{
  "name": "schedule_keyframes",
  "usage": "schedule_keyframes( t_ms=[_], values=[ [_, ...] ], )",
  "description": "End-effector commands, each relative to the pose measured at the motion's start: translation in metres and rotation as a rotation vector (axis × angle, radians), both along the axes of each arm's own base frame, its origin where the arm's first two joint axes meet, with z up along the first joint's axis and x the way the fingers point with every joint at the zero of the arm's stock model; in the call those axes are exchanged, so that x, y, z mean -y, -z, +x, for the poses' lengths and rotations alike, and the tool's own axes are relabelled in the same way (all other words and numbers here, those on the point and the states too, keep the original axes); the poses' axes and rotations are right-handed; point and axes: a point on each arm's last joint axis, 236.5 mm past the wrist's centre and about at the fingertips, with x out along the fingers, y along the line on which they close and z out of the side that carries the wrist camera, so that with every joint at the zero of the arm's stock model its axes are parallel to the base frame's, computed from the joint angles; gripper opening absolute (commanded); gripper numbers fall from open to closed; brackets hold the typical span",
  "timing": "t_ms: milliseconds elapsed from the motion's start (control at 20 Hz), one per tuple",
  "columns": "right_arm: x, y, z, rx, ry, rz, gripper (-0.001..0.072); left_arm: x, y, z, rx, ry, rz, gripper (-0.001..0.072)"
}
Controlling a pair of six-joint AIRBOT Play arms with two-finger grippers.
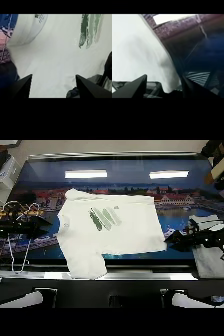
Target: Fold the clothes and pants, and hang the long-sleeved shirts on hangers.
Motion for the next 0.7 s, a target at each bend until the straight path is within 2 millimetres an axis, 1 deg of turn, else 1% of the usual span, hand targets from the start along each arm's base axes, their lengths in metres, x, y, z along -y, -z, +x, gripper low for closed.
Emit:
schedule_keyframes(
  t_ms=[0, 100, 200, 250, 350, 400, 500, 650],
  values=[
    [-0.019, 0.002, -0.012, -0.051, -0.071, 0.007, 0.0496, 0.000, 0.005, -0.009, -0.024, 0.023, 0.012, 0.0598],
    [-0.022, 0.001, -0.016, -0.071, -0.077, 0.014, 0.0494, 0.001, 0.008, -0.019, -0.045, 0.044, 0.023, 0.0597],
    [-0.018, 0.004, -0.017, -0.079, -0.071, -0.004, 0.0482, 0.006, 0.017, -0.035, -0.061, 0.055, 0.035, 0.0597],
    [-0.016, 0.005, -0.017, -0.077, -0.072, -0.015, 0.0415, 0.009, 0.022, -0.043, -0.070, 0.049, 0.038, 0.0598],
    [-0.014, 0.006, -0.014, -0.068, -0.068, -0.023, 0.0118, 0.018, 0.034, -0.063, -0.095, 0.035, 0.035, 0.0598],
    [-0.015, 0.005, -0.013, -0.063, -0.068, -0.019, 0.0039, 0.023, 0.040, -0.073, -0.106, 0.030, 0.034, 0.0598],
    [-0.016, 0.003, -0.012, -0.051, -0.070, -0.015, 0.0035, 0.033, 0.049, -0.092, -0.123, 0.037, 0.026, 0.0598],
    [-0.017, -0.002, -0.013, -0.040, -0.081, -0.015, 0.0034, 0.046, 0.059, -0.115, -0.145, 0.064, 0.008, 0.0598]
  ],
)
